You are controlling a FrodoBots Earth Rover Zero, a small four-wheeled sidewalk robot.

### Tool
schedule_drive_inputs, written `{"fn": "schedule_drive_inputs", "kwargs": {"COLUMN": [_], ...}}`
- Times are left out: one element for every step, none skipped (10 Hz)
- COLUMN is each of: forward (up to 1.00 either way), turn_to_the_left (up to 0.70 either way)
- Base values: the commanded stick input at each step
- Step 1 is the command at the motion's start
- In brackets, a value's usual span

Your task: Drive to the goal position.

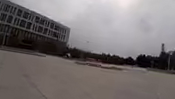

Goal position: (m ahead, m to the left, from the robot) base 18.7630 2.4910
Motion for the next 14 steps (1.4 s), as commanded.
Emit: {"fn": "schedule_drive_inputs", "kwargs": {"forward": [0.70, 0.70, 0.70, 0.70, 0.70, 0.66, 0.45, 0.00, 0.00, 0.00, 0.00, 0.00, 0.29, 0.53], "turn_to_the_left": [0.00, 0.00, 0.00, 0.00, 0.00, 0.00, 0.00, 0.00, 0.00, 0.00, 0.00, 0.00, 0.00, 0.00]}}
